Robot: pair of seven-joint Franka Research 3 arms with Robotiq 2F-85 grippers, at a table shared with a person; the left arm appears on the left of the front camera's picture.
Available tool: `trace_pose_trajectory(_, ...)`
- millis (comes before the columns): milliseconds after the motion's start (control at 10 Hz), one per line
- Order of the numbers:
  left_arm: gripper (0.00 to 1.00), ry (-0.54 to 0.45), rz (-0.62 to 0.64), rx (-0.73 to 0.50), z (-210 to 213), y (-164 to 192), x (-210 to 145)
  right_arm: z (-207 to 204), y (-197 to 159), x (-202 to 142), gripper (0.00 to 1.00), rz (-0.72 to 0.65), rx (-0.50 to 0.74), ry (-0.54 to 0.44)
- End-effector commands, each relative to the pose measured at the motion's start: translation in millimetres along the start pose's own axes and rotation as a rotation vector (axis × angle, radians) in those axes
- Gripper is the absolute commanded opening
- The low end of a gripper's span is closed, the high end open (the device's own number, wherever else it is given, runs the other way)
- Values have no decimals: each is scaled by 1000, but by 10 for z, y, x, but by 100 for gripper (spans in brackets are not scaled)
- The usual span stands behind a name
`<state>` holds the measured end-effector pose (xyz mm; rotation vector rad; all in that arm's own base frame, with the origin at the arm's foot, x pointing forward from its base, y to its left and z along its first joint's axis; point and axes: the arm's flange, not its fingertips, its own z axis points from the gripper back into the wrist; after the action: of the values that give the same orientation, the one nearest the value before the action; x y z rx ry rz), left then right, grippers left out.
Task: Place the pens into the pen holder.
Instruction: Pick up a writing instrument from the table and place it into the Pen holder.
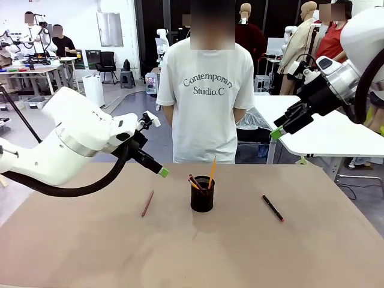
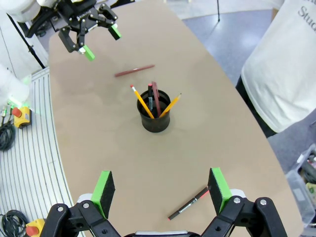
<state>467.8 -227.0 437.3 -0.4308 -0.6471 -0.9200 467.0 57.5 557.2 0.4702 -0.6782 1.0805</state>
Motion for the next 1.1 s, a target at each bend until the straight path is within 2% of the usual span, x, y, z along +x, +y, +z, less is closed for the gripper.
trace_pose_trajectory(0,100,132,182,48,-5,101,120,6,-2,10,100,-2,4,-5)
trace_pose_trajectory(100,100,176,304,39,-80,240,129,6,-2,10,100,-2,4,-5)
trace_pose_trajectory(300,100,240,402,39,-220,340,129,6,-2,10,100,-2,4,-5)
trace_pose_trajectory(400,100,247,449,87,-282,414,131,6,-2,10,100,-2,4,-5)
trace_pose_trajectory(600,100,277,494,131,-465,482,78,6,-2,10,100,-2,4,-5)
trace_pose_trajectory(800,100,420,460,170,-612,558,-58,6,-2,10,100,-2,4,-5)
trace_pose_trajectory(1000,100,478,445,217,-723,580,-76,6,-2,10,100,-2,4,-5)
